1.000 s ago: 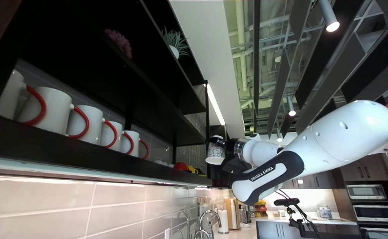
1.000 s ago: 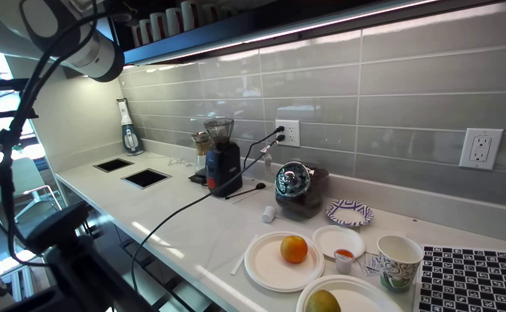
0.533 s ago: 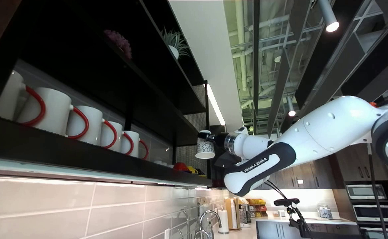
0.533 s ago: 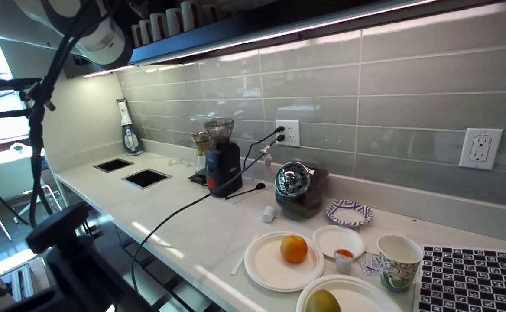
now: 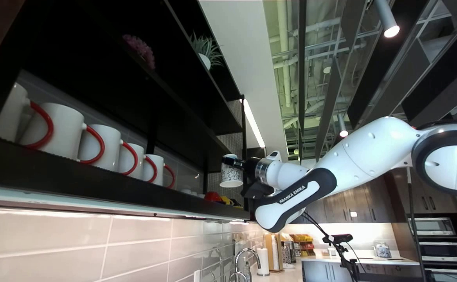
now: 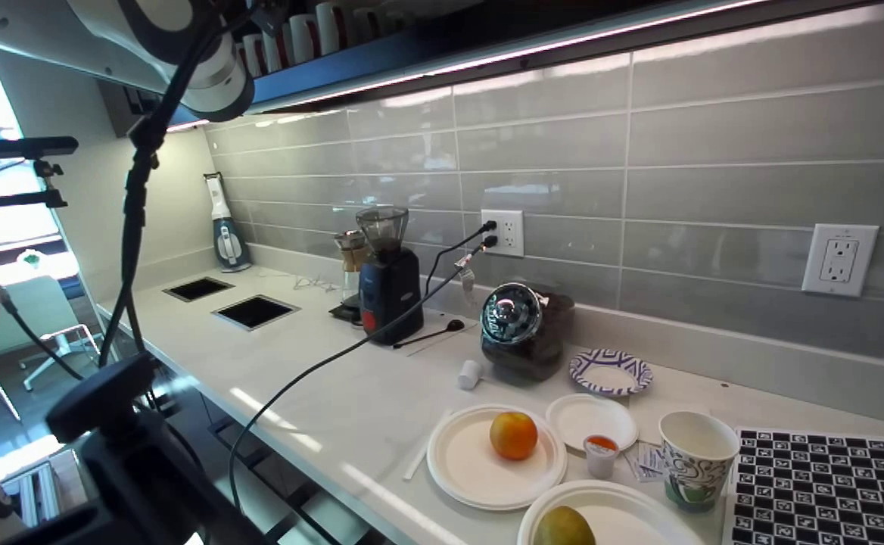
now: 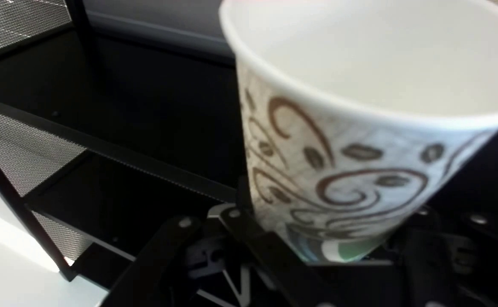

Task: Turn the cup upside down, then place it on the shelf

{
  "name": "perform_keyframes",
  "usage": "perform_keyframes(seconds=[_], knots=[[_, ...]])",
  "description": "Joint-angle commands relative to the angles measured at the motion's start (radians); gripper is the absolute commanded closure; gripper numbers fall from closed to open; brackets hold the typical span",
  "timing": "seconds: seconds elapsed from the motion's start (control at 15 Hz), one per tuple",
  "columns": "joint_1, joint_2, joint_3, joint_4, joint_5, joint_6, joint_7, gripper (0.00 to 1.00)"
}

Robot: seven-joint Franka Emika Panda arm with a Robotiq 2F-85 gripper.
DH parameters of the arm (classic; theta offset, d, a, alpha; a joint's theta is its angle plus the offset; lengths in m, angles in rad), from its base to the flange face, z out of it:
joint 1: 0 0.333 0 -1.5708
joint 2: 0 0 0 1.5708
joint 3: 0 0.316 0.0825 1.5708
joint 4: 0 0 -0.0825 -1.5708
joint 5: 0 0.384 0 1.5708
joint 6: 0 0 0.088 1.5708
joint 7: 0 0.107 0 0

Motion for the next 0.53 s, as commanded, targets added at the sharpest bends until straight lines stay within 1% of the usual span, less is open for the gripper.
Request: perform_keyframes(seconds=[0.0,0.2,0.47], knots=[[-0.054,-0.104,0.075,0.077,-0.047,0.048,-0.048,0.60],[-0.095,-0.146,0.133,0.115,-0.058,0.056,-0.049,0.60],[-0.177,-0.187,0.235,0.154,-0.047,0.095,-0.062,0.60]])
